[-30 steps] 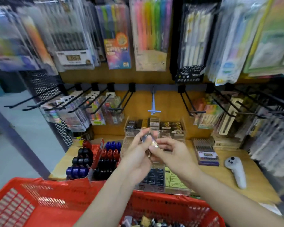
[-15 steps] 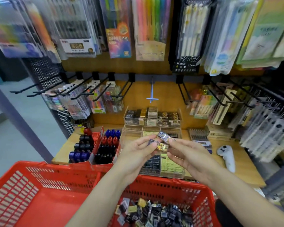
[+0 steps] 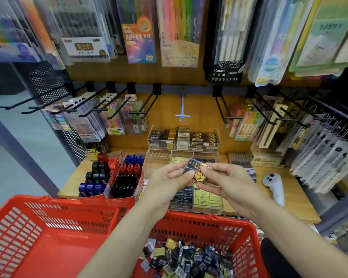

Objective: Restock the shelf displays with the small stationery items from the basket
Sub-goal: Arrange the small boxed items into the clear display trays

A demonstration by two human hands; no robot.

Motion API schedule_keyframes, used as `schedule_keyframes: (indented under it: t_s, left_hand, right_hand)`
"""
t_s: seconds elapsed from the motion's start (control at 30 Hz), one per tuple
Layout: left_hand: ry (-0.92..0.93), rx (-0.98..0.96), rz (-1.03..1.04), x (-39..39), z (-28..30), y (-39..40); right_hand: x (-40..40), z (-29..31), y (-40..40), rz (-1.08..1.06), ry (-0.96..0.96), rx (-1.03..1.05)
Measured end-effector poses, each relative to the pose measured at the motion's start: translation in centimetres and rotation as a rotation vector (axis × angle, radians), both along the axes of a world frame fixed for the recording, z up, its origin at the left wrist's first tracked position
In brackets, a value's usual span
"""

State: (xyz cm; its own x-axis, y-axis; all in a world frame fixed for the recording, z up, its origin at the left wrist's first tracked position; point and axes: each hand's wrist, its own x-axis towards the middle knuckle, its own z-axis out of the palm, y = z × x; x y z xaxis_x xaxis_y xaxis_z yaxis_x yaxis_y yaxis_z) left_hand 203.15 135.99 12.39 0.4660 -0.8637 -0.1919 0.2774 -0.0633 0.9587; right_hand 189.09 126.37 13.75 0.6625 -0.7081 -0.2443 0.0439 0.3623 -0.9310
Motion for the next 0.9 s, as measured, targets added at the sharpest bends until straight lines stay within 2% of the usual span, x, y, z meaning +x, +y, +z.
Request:
schedule_keyframes:
  t_s: [0.23, 0.3, 0.37, 0.43, 0.53, 0.67, 0.73, 0.83, 0.9]
  left_hand:
    - [-0.013, 0.023, 0.031, -0.1, -0.5, -0.2]
    - [0.024, 0.038, 0.055, -0.1, -0.9, -0.6]
    - [0.096, 0.051, 0.087, 0.0, -1.2, -1.3]
    - [0.163, 0.061, 0.091, 0.4, -1.4, -2.2]
    - [0.216, 0.074, 0.087, 1.2, -1.7, -4.0]
    - [0.114, 0.07, 0.046, 3.0, -2.1, -7.3]
    - [-0.097, 0.112, 0.009, 4.2, -2.5, -9.3]
    - [-0.888, 0.221, 0.022, 7.0, -4.2, -12.1]
    - [-1.242, 0.289, -0.054, 8.7, -5.7, -13.9]
  right_hand:
    - [-0.1, -0.5, -0.1, -0.027, 0.097, -0.198]
    - [-0.1, -0.7, -0.2, -0.002, 0.211, -0.401]
    - [-0.2, -1.2, -0.6, -0.007, 0.333, -0.768]
    - [-0.2, -1.7, -1.4, -0.013, 0.343, -1.056]
    - [0.7, -2.4, -3.2, 0.003, 0.38, -1.286]
    - [2.7, -2.9, -7.1, 0.078, 0.413, -1.388]
    - [3.9, -3.0, -10.0, 0.047, 0.495, -1.406]
    - [5.9, -2.8, -14.6, -0.042, 0.754, -1.292]
    - [7.4, -3.1, -17.3, -0.01, 0.917, -1.187]
